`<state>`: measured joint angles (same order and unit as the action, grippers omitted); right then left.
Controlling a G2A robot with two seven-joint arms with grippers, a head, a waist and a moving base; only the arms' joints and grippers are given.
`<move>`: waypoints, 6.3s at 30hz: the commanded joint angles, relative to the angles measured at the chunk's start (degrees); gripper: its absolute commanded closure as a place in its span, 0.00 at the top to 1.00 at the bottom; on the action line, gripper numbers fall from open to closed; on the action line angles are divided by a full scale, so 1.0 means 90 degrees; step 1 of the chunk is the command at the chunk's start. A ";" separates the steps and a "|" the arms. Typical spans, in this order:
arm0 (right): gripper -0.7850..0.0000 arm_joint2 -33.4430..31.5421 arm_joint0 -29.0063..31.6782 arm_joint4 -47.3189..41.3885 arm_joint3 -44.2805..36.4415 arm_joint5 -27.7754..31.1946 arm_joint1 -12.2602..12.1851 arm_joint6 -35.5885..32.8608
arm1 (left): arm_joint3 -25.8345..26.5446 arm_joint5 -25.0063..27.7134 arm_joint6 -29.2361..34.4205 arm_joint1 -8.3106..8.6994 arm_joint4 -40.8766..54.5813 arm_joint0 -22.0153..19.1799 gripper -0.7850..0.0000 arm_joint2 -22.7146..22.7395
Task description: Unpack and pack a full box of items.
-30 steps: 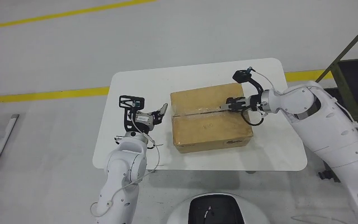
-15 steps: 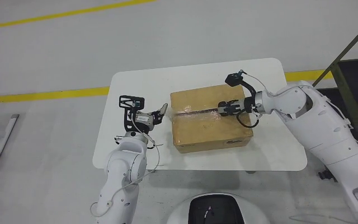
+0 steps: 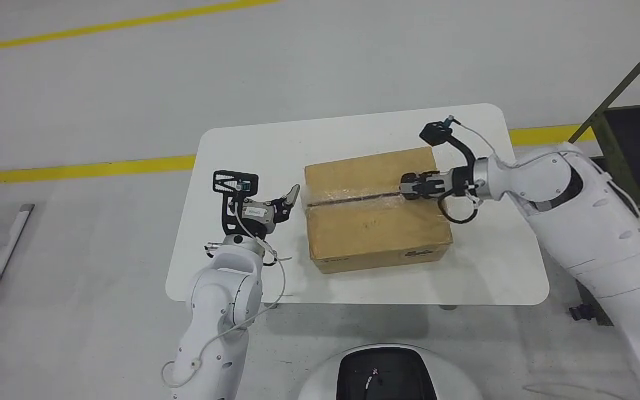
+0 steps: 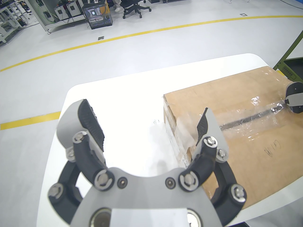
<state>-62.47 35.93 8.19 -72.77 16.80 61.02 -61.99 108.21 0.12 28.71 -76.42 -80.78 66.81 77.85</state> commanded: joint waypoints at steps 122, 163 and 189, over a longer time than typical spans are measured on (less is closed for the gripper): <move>0.00 0.0026 0.1719 0.2815 -0.1557 0.0562 -0.0305 0.3911 | -0.1678 0.0837 0.0611 -0.0345 -0.0176 -0.1105 0.00 -0.1644; 0.00 -0.0542 0.2782 0.4259 -0.3222 -0.0510 -0.0276 0.5067 | 0.0357 -0.0126 0.0459 -0.0111 -0.0144 0.0473 1.00 0.0553; 0.00 0.1847 0.1295 0.5191 -0.1491 -0.1450 0.0655 0.5200 | 0.0817 -0.0143 0.0389 -0.0048 -0.0022 0.0984 1.00 0.1137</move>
<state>-45.12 47.07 54.81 -86.23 3.90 67.03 -15.25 115.57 -1.17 32.21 -76.85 -80.98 75.66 88.08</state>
